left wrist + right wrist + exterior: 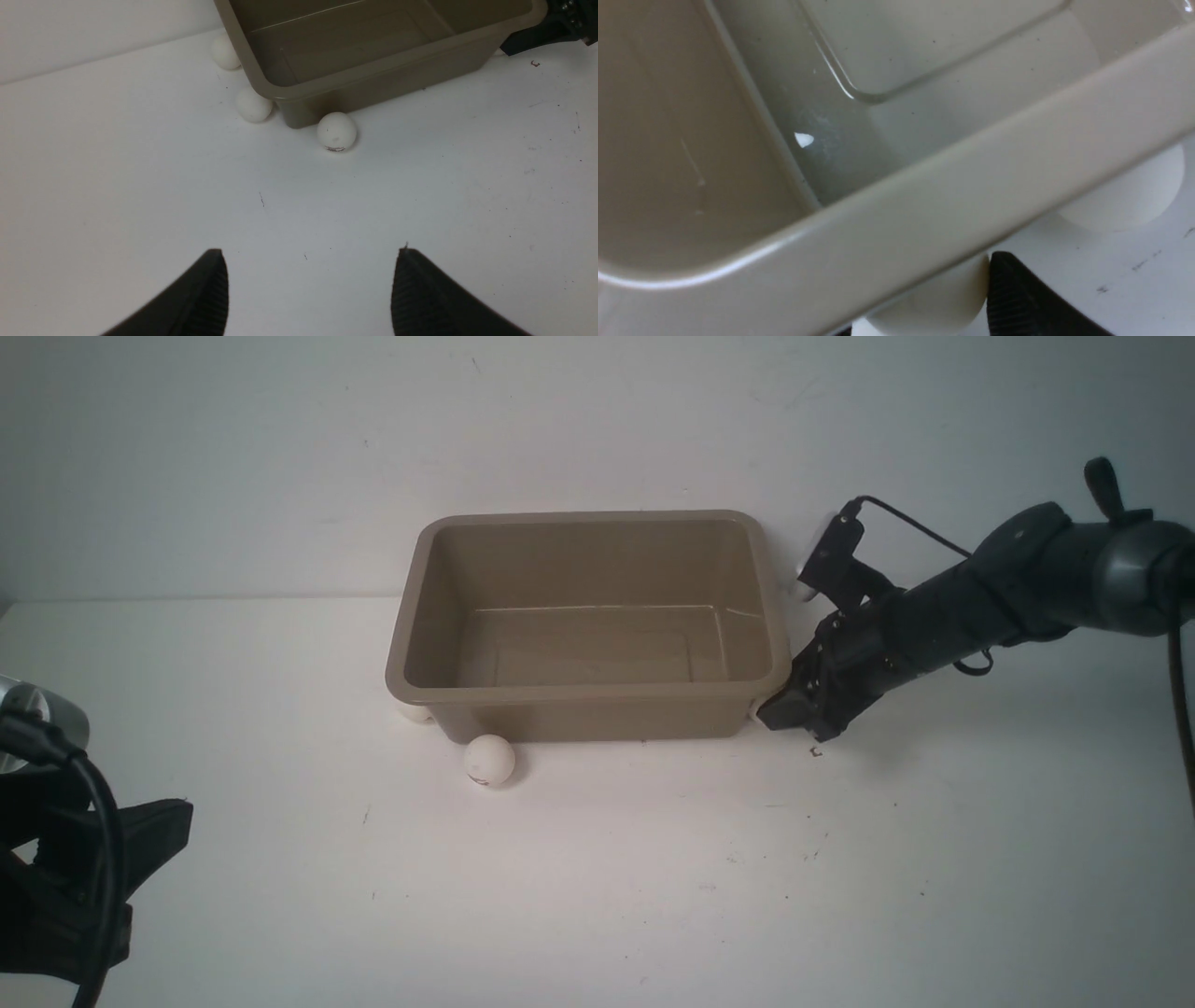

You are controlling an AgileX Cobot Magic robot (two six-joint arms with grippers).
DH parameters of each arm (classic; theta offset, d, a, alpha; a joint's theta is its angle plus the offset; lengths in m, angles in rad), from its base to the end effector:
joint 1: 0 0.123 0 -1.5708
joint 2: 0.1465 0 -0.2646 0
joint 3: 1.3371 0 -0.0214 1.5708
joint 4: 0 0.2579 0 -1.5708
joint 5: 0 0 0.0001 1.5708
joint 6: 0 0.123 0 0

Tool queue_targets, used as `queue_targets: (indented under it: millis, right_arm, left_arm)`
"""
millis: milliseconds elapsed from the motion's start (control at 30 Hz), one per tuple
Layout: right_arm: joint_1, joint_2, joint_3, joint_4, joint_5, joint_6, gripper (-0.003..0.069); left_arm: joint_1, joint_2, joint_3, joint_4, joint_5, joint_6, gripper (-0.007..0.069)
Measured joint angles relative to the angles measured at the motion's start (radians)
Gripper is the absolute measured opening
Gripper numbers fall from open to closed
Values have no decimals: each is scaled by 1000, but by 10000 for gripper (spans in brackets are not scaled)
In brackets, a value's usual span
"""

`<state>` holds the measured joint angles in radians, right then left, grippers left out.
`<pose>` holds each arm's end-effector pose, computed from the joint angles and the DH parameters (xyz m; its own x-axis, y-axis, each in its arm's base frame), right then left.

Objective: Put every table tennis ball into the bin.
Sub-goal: Use the right arm to clamp the table tennis ball closest to it, then use the right arm to put the table tennis ball into the box

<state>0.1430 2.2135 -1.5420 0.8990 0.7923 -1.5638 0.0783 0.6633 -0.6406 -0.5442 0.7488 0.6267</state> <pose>0.4422 0.1330 0.0919 -0.3450 -0.6746 -0.6526 -0.9024 0.4298 0.0328 0.1708 -0.0301 0.2868 -0.5117 0.1550 -0.8451 0.3289 0.9440 -0.0260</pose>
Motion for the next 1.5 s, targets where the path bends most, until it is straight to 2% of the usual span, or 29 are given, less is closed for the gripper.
queue_targets:
  millis: [167, 333, 400, 533, 667, 1000, 1267, 1300, 1400, 1500]
  right_arm:
    - [-15, -2, 0, -16, -4, 0, 340]
    - [-91, -47, 0, -34, 35, 17, 340]
    - [-131, -93, 0, -16, 71, 20, 340]
    - [-152, -139, -10, 36, 129, 5, 340]
    - [-105, -152, -70, 113, 203, -19, 340]
    - [52, -63, -196, 138, 170, 0, 340]
    - [61, -32, -211, 140, 123, 24, 340]
    - [61, -32, -213, 142, 123, 22, 349]
    - [61, -32, -215, 157, 124, -2, 448]
    - [55, -32, -225, 158, 124, -23, 512]
  left_arm:
    - [0, 0, 0, 0, -8, 0, 426]
    - [0, 0, 0, 1, -14, 0, 426]
    - [0, 0, 0, 1, -15, 0, 426]
    - [0, 0, 0, 1, -15, 0, 426]
    - [0, 0, 0, 0, -15, 0, 426]
    - [0, 0, 0, 0, -15, 0, 426]
    - [0, 0, 0, 1, -15, 0, 426]
    - [0, 0, 0, 1, -15, 0, 426]
    - [0, 0, 0, 1, -15, 0, 426]
    - [0, 0, 0, 1, -15, 0, 426]
